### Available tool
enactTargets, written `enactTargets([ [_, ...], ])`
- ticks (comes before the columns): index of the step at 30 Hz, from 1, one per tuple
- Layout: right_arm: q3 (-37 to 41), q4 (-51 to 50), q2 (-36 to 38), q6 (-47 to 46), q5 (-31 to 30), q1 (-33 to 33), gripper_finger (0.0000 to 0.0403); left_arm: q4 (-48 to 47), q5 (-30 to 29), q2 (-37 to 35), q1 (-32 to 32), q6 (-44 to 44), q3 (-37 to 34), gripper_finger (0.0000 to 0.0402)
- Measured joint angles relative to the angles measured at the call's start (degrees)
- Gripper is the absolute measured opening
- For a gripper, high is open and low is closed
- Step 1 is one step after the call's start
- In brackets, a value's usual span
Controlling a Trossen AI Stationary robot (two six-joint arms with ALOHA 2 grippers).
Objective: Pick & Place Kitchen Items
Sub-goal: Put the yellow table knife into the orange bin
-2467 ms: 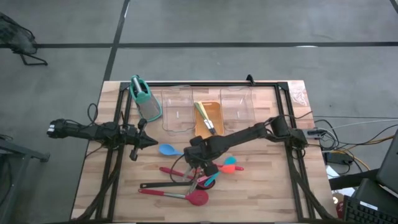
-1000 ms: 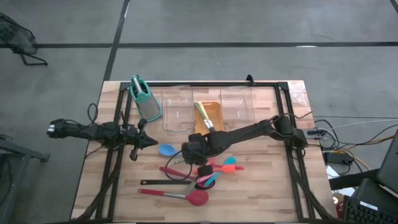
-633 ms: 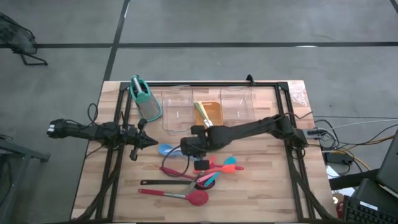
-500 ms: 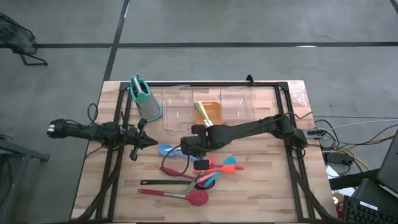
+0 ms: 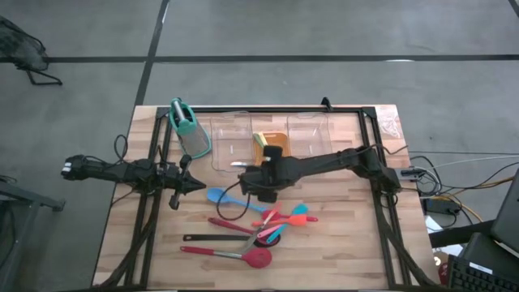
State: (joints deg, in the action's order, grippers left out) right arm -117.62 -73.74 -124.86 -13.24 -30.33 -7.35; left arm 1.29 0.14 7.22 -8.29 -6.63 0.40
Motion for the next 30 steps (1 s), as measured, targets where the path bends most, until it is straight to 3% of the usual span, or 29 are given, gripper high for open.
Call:
enactTargets([
  [7, 0.02, -4.25, 0.0, -13.22, -7.55, 4.02, 0.0049, -0.01, 0.01, 0.0, 0.0, -0.01, 0.0, 0.0012],
  [17, 1.88, 0.03, -0.46, -21.67, -5.11, 11.16, 0.005, -0.01, 0.02, 0.0, 0.02, -0.01, 0.02, 0.0012],
  [22, 4.83, 5.71, -0.46, -22.65, 4.11, 13.89, 0.0057, -0.01, 0.02, 0.0, 0.0, 0.0, 0.0, 0.0012],
  [30, 9.64, 7.38, -0.46, -23.79, 5.54, 14.11, 0.0054, -0.01, 0.02, 0.0, 0.02, 0.0, 0.02, 0.0012],
])
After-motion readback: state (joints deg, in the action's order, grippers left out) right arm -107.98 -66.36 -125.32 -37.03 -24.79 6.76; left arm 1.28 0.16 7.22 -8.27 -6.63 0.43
